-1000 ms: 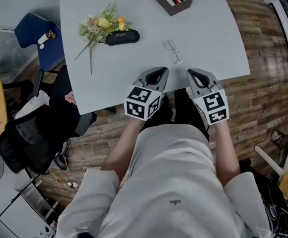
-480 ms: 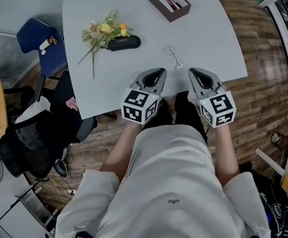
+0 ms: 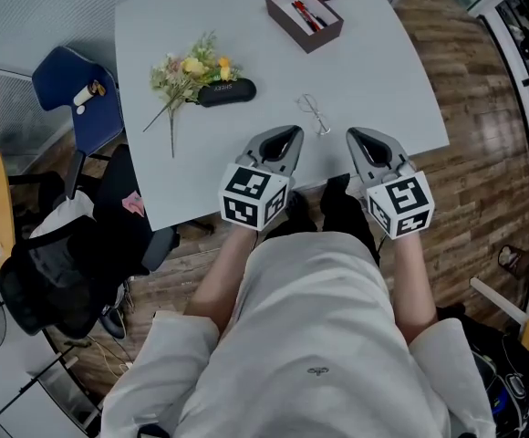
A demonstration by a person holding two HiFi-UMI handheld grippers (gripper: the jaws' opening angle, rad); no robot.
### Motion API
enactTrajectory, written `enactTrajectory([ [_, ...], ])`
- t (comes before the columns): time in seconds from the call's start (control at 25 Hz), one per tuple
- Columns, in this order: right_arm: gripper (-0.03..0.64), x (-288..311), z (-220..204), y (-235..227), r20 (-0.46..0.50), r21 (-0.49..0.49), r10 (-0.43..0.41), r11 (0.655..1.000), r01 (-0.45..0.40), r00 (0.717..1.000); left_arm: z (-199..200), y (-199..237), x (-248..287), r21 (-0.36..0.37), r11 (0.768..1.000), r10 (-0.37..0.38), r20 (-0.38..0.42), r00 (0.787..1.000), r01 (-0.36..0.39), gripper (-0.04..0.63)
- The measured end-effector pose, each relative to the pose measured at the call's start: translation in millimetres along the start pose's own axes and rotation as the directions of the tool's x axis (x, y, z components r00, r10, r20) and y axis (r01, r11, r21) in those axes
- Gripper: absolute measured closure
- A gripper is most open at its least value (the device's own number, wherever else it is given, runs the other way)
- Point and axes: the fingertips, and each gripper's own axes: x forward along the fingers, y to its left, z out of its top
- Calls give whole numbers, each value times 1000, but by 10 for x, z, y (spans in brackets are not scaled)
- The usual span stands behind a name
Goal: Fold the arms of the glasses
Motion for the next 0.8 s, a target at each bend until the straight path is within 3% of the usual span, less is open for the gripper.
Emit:
enactTrajectory([
  [0.8,613,-9,44,19,17,19,13,1000,-13,1000,-12,-17,-30,10,1000,9,2,1000,-9,572],
])
